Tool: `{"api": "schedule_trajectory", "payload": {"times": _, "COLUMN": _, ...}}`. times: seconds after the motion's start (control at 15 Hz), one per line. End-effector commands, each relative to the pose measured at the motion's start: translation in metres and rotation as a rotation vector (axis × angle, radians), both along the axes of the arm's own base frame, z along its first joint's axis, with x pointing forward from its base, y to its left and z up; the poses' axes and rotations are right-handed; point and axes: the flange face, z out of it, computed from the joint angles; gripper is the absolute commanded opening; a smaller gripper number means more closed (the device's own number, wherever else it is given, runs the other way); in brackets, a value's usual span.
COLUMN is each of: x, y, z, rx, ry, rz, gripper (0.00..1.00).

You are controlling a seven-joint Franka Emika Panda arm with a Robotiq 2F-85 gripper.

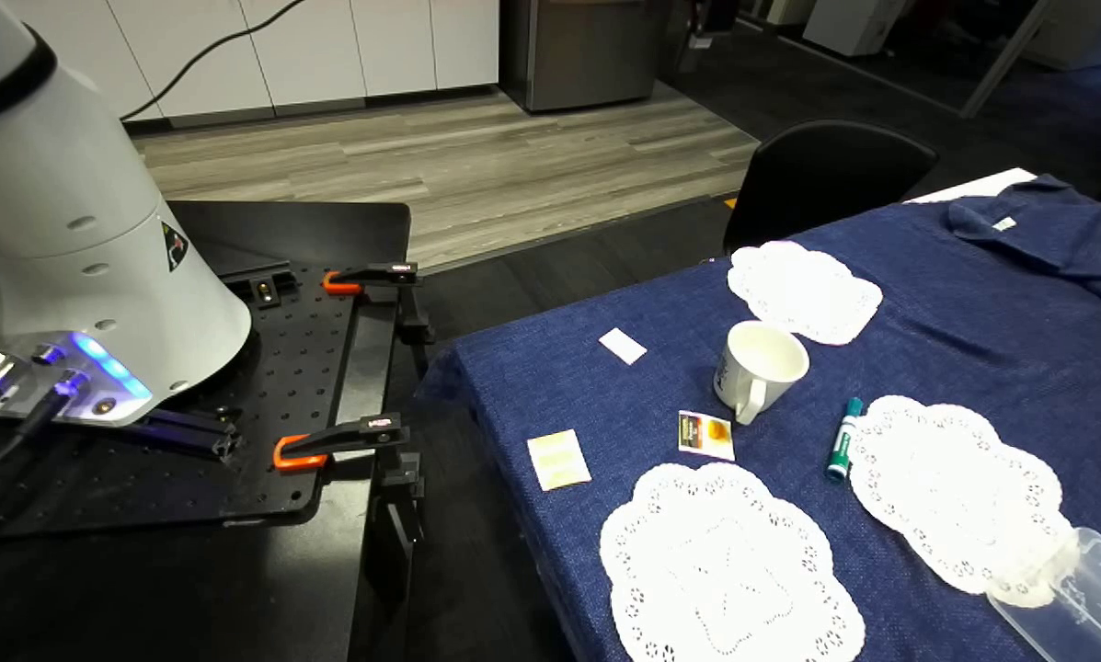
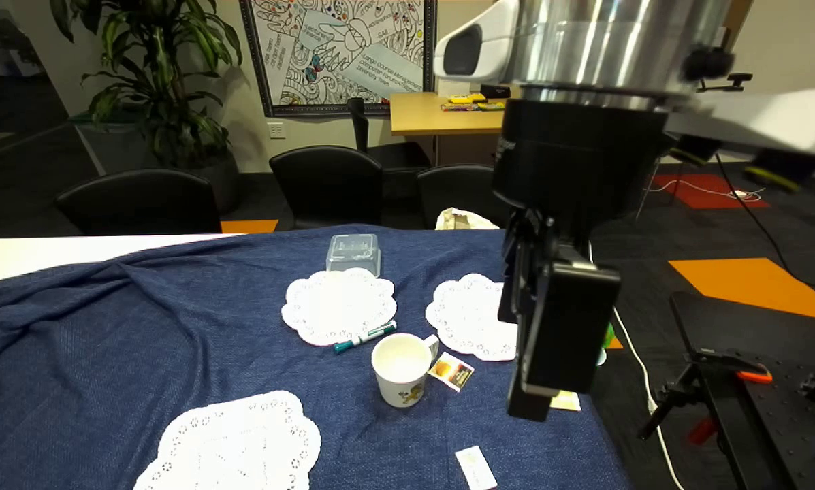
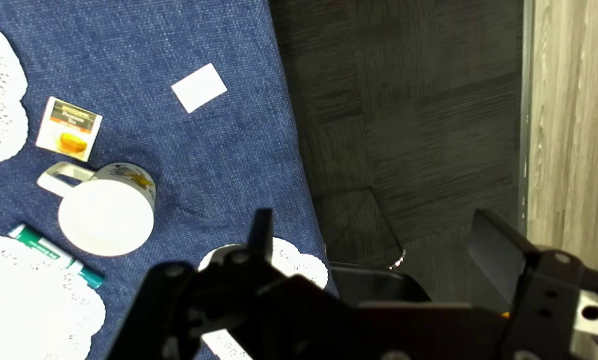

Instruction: Move the white mug to the right

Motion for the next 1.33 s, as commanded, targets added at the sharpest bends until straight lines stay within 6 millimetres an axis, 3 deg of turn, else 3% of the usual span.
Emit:
{"api": "schedule_trajectory", "payload": {"times": 0.0, "x": 0.031, "y": -0.018, "z": -0.022, "rx": -0.053, "ry": -0.009, "rz": 0.048, "gripper": 1.0}}
{"api": "schedule_trajectory", "payload": {"times": 0.33, "x": 0.063, "y": -0.04, "z": -0.068, "rx": -0.107, "ry": -0.052, "rz": 0.148, "gripper": 1.0}}
{"api": "schedule_trajectory", "payload": {"times": 0.67, "x": 0.085, "y": -0.06, "z": -0.125, "rx": -0.136, "ry": -0.055, "rz": 0.121, "gripper": 1.0}}
{"api": "schedule_trajectory", "payload": {"times": 0.73, "x": 0.071, "y": -0.053, "z": -0.112, "rx": -0.121, "ry": -0.047, "rz": 0.127, "gripper": 1.0}}
{"api": "schedule_trajectory", "payload": {"times": 0.87, "x": 0.077, "y": -0.059, "z": -0.129, "rx": -0.127, "ry": -0.035, "rz": 0.124, "gripper": 1.0}}
{"api": "schedule_trajectory", "payload": {"times": 1.27, "x": 0.091, "y": -0.061, "z": -0.138, "rx": -0.108, "ry": -0.035, "rz": 0.128, "gripper": 1.0}}
